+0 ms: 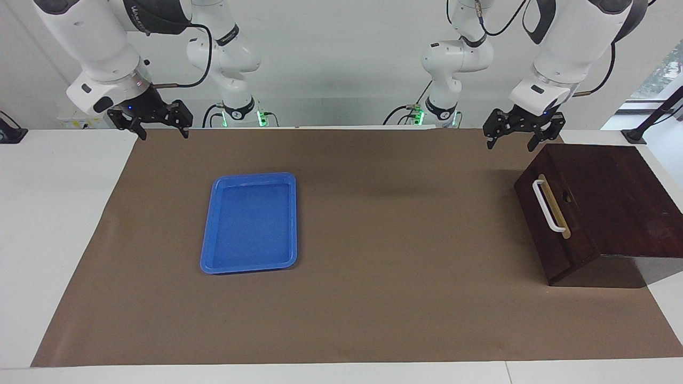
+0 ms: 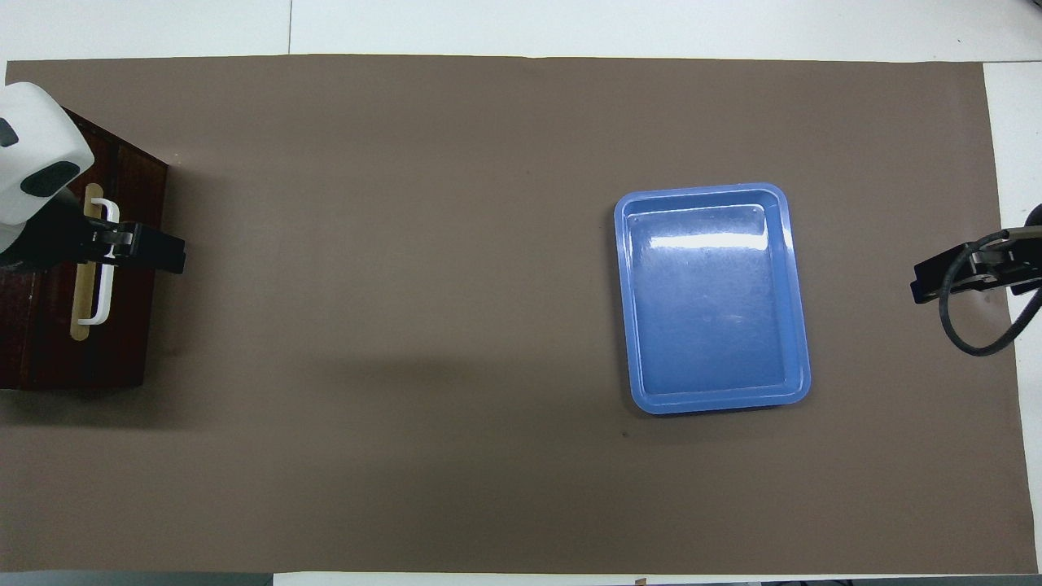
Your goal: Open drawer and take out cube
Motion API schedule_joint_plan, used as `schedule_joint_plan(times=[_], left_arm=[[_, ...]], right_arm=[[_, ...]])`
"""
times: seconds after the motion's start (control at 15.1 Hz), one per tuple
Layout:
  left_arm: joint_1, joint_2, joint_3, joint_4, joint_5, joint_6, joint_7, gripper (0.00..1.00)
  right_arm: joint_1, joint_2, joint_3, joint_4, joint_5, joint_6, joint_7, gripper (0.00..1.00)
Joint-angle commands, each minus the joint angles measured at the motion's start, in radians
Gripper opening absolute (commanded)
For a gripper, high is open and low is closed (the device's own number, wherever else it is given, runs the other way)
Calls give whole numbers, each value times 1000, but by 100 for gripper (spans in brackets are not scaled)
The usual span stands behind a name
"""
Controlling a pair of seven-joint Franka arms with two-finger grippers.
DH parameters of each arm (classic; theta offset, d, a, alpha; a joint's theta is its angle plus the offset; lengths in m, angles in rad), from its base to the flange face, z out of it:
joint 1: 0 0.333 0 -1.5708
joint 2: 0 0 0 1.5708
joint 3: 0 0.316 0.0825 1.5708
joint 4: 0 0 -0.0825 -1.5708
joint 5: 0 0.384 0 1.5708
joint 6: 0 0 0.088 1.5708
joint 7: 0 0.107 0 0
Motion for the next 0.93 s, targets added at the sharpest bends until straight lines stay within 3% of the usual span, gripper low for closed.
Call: schedule_joint_plan(times=[0.0, 0.26, 0.86], left_arm=[[-5, -20, 6, -21, -4, 13, 3, 100], [-6, -28, 6, -33, 1, 10, 4, 100], [0, 20, 6, -206, 268, 250, -1, 100]], right_arm=[[-18, -20, 10, -25, 13, 25, 15, 100], [-18, -20, 12, -25, 13, 25, 15, 100], [-17, -20, 12, -25, 13, 21, 12, 100]])
